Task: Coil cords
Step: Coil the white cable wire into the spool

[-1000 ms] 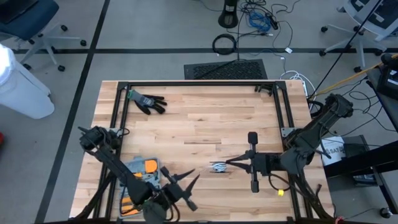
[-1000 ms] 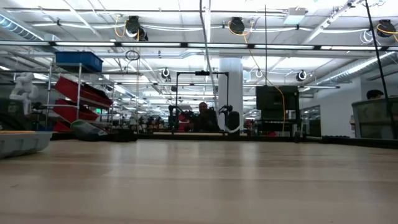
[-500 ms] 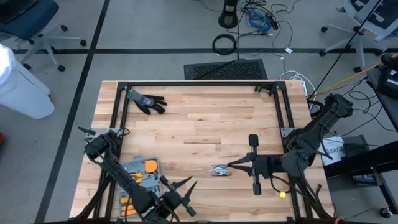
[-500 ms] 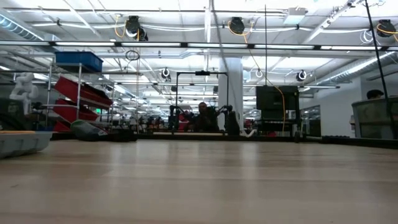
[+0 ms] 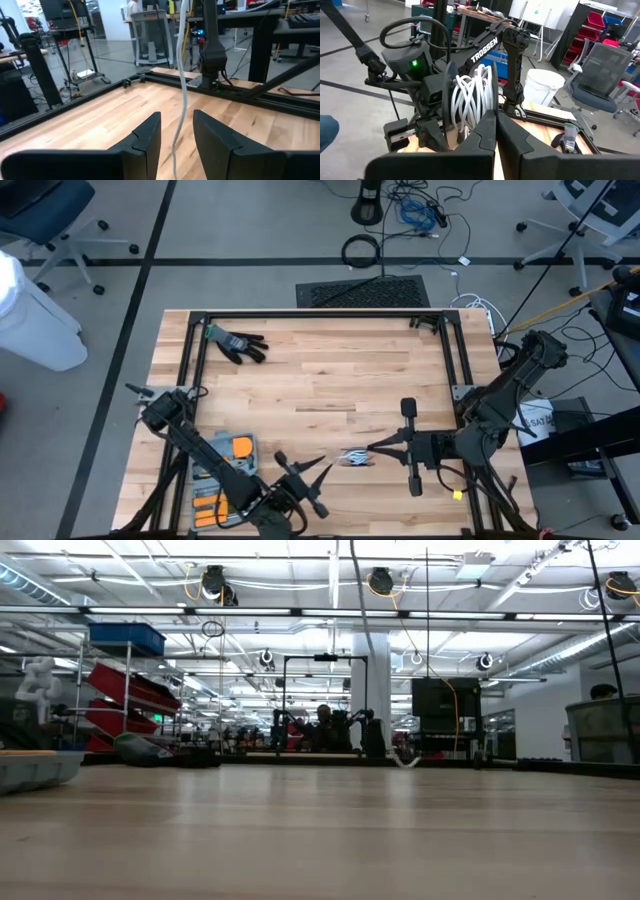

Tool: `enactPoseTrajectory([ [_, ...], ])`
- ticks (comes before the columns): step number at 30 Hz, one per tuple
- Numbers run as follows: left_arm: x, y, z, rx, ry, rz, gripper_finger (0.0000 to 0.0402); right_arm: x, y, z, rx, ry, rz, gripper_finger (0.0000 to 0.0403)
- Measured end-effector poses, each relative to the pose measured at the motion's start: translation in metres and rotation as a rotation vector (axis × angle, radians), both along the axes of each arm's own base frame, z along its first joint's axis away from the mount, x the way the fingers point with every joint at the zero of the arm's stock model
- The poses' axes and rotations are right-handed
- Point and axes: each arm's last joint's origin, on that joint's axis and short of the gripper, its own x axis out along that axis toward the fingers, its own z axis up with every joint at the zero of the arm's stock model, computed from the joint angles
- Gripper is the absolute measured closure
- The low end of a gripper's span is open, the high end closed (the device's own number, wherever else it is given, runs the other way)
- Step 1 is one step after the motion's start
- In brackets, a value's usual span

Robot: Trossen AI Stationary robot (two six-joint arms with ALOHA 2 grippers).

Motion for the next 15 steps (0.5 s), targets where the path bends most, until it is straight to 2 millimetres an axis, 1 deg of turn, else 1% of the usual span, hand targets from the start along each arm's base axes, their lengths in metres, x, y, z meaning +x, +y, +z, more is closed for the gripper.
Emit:
enactPoseTrajectory([
  [6, -0.0025, -0.0044, 0.0035, 0.016, 0.001, -0.010, 0.0281, 0.0001, 0.0000, -0.0001, -0.011, 0.000, 0.000, 0.0403],
  [8, -0.0017, -0.0033, 0.0037, 0.016, 0.000, -0.005, 0.0287, 0.0001, 0.0000, -0.0001, -0.012, 0.000, 0.000, 0.0403],
  [10, 0.0003, -0.0007, 0.0035, 0.018, 0.002, 0.002, 0.0302, 0.0001, 0.0000, -0.0001, -0.012, 0.000, 0.000, 0.0403],
  [15, 0.0050, 0.0038, 0.0032, 0.011, 0.008, -0.014, 0.0362, 0.0001, 0.0000, 0.0000, -0.014, -0.001, 0.000, 0.0403],
])
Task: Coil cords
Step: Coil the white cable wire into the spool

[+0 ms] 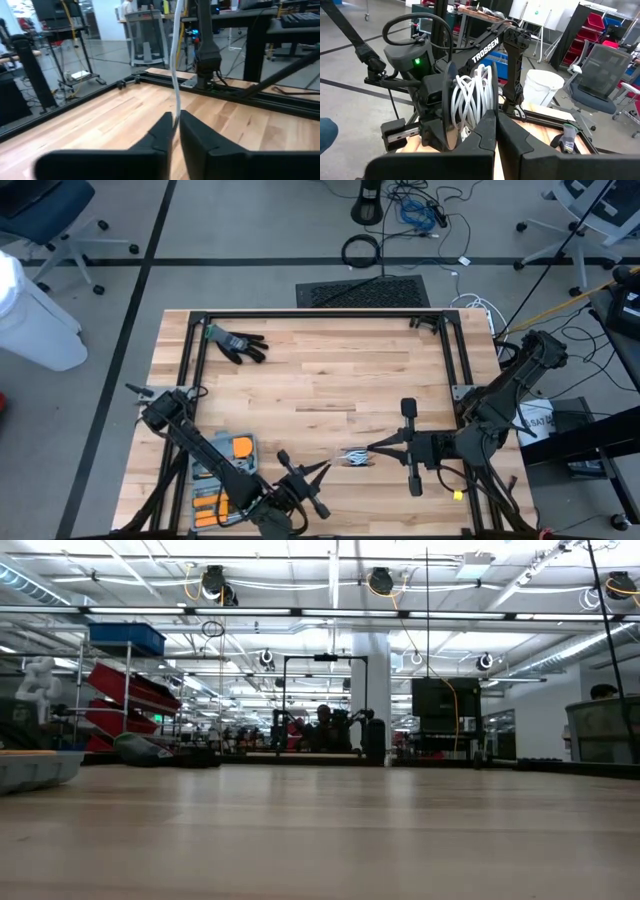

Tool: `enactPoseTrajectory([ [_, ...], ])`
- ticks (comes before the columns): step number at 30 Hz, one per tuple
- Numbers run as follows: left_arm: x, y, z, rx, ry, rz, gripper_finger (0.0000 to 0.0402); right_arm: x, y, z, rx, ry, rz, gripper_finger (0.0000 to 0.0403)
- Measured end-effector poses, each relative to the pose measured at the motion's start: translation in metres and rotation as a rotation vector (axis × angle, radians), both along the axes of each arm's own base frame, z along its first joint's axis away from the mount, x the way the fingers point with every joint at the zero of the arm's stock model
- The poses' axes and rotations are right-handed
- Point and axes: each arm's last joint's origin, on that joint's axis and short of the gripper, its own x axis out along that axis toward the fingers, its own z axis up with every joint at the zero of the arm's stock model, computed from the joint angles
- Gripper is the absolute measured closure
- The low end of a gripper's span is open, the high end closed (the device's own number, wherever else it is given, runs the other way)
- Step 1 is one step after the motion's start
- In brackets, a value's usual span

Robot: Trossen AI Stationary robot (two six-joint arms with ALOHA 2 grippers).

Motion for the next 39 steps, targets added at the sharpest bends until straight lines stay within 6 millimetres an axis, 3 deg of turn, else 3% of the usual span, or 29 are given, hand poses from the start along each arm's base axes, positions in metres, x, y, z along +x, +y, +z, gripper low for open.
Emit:
enactPoseTrajectory([
  [4, 0.003, 0.003, 0.000, -0.007, 0.008, -0.025, 0.0395, 0.000, 0.000, 0.000, -0.001, 0.000, 0.000, 0.0403],
  [10, 0.004, 0.005, 0.000, 0.016, 0.020, -0.005, 0.0398, 0.000, 0.000, 0.000, 0.002, -0.001, 0.000, 0.0403],
  [14, 0.016, 0.020, 0.000, 0.008, 0.018, 0.025, 0.0399, 0.001, 0.000, 0.000, 0.035, -0.005, -0.024, 0.0403],
  [30, 0.065, 0.080, 0.017, -0.098, -0.097, -0.171, 0.0400, 0.015, -0.004, -0.018, 0.026, -0.064, -0.571, 0.0403],
  [39, 0.076, 0.102, 0.023, -0.081, -0.129, -0.209, 0.0401, 0.027, -0.004, -0.029, 0.039, -0.067, -0.635, 0.0403],
])
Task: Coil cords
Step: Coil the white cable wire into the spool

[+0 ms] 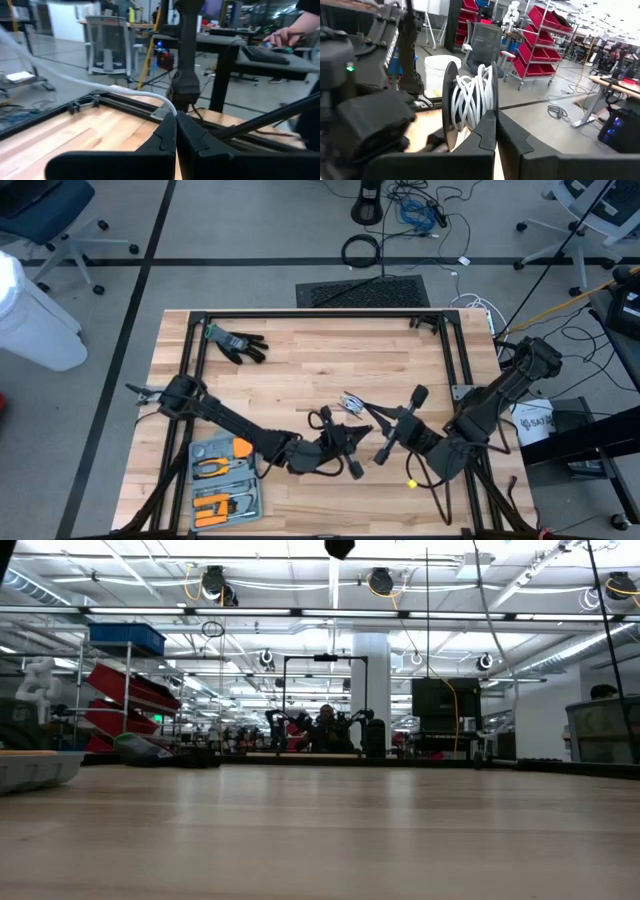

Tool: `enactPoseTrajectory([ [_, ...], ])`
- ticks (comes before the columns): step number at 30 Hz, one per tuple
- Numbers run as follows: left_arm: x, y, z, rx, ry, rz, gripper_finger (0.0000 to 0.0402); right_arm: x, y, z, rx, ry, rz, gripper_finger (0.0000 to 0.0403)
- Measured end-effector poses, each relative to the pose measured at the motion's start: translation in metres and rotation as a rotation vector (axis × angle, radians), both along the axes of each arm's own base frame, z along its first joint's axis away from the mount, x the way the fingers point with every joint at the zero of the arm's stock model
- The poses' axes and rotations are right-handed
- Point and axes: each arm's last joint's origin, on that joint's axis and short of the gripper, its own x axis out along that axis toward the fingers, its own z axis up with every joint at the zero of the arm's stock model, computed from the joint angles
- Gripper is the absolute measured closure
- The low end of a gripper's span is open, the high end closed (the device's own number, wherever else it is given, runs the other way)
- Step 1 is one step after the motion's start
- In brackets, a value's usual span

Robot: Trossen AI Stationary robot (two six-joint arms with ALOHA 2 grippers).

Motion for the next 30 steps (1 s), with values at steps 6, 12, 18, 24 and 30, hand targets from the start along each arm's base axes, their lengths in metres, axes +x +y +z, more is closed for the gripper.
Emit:
enactPoseTrajectory([
  [6, 0.003, 0.002, 0.001, -0.023, -0.019, -0.099, 0.0401, -0.001, -0.001, 0.000, -0.019, 0.004, -0.031, 0.0403],
  [12, 0.005, -0.004, 0.018, 0.022, -0.036, -0.115, 0.0401, 0.000, 0.000, -0.001, 0.001, -0.010, -0.034, 0.0403],
  [18, 0.004, -0.018, 0.037, 0.098, -0.023, -0.140, 0.0401, 0.004, 0.003, -0.007, -0.005, 0.006, -0.019, 0.0403],
  [24, 0.002, -0.024, 0.040, 0.120, 0.014, -0.134, 0.0401, 0.007, 0.010, -0.016, -0.015, 0.025, -0.009, 0.0403],
  [30, -0.010, -0.041, 0.048, 0.136, 0.004, -0.162, 0.0401, 0.005, 0.013, -0.024, -0.032, 0.060, 0.003, 0.0403],
])
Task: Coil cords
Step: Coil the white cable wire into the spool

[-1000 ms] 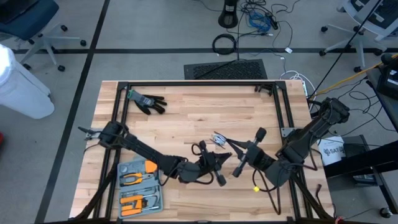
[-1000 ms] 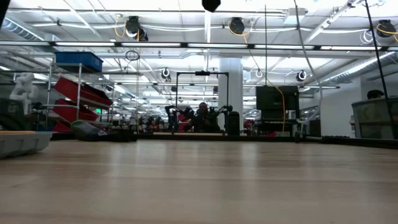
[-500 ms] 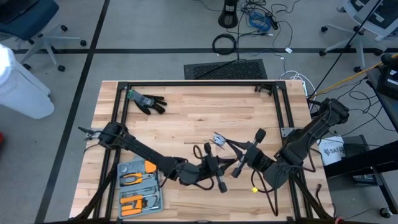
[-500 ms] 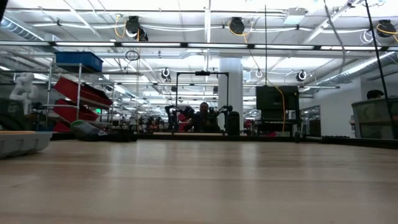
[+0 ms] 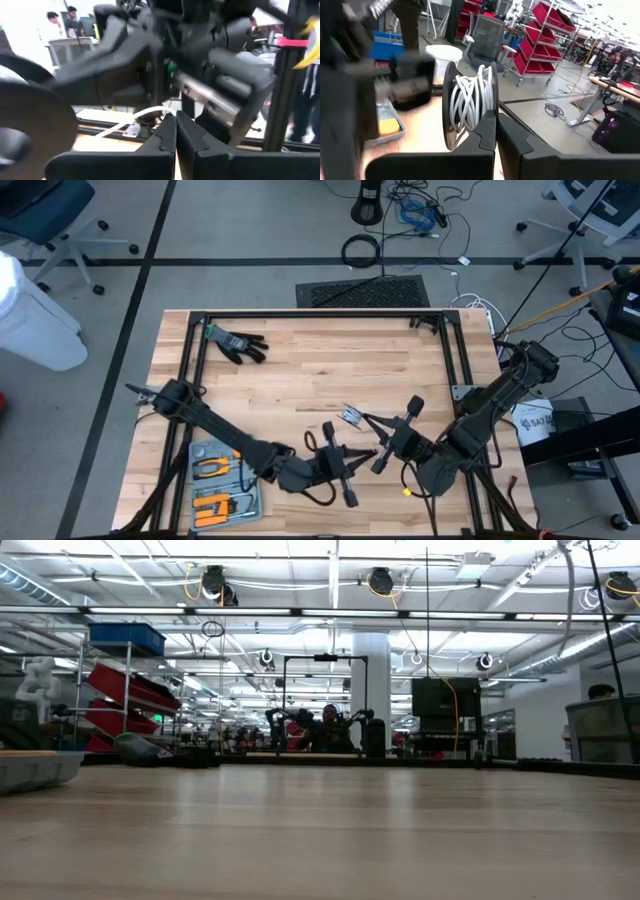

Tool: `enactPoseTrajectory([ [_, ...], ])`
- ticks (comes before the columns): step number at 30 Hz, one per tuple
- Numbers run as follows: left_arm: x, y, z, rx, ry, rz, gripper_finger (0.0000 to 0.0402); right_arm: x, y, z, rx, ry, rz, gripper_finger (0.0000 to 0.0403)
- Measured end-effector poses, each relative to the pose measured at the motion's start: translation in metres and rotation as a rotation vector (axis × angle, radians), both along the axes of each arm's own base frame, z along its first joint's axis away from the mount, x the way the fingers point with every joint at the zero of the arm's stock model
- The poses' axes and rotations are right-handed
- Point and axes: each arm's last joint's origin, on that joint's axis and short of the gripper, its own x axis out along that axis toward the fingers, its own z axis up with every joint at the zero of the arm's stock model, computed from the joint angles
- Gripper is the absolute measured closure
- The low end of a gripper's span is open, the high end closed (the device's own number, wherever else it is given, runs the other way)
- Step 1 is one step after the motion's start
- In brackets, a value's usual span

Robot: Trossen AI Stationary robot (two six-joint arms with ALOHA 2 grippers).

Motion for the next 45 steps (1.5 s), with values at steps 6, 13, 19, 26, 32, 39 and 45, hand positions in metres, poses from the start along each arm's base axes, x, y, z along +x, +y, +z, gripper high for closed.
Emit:
enactPoseTrajectory([
  [6, -0.016, -0.012, 0.015, 0.045, -0.004, 0.032, 0.0401, -0.005, 0.000, -0.009, 0.013, 0.053, 0.035, 0.0403],
  [13, -0.036, -0.022, 0.032, 0.106, 0.018, 0.117, 0.0401, -0.007, 0.001, -0.015, 0.068, 0.116, 0.121, 0.0403],
  [19, -0.058, -0.031, 0.035, 0.213, 0.142, 0.246, 0.0401, -0.011, 0.007, -0.014, 0.102, 0.148, 0.215, 0.0403],
  [26, -0.079, -0.044, 0.038, 0.293, 0.215, 0.245, 0.0401, -0.022, 0.010, -0.005, 0.158, 0.152, 0.320, 0.0403],
  [32, -0.089, -0.055, 0.031, 0.356, 0.263, 0.210, 0.0401, -0.028, 0.011, 0.001, 0.175, 0.140, 0.354, 0.0403],
  [39, -0.098, -0.065, 0.029, 0.389, 0.282, 0.180, 0.0401, -0.033, 0.011, 0.009, 0.205, 0.129, 0.419, 0.0403],
  [45, -0.100, -0.066, 0.028, 0.393, 0.283, 0.178, 0.0401, -0.031, 0.014, 0.015, 0.191, 0.095, 0.460, 0.0403],
])
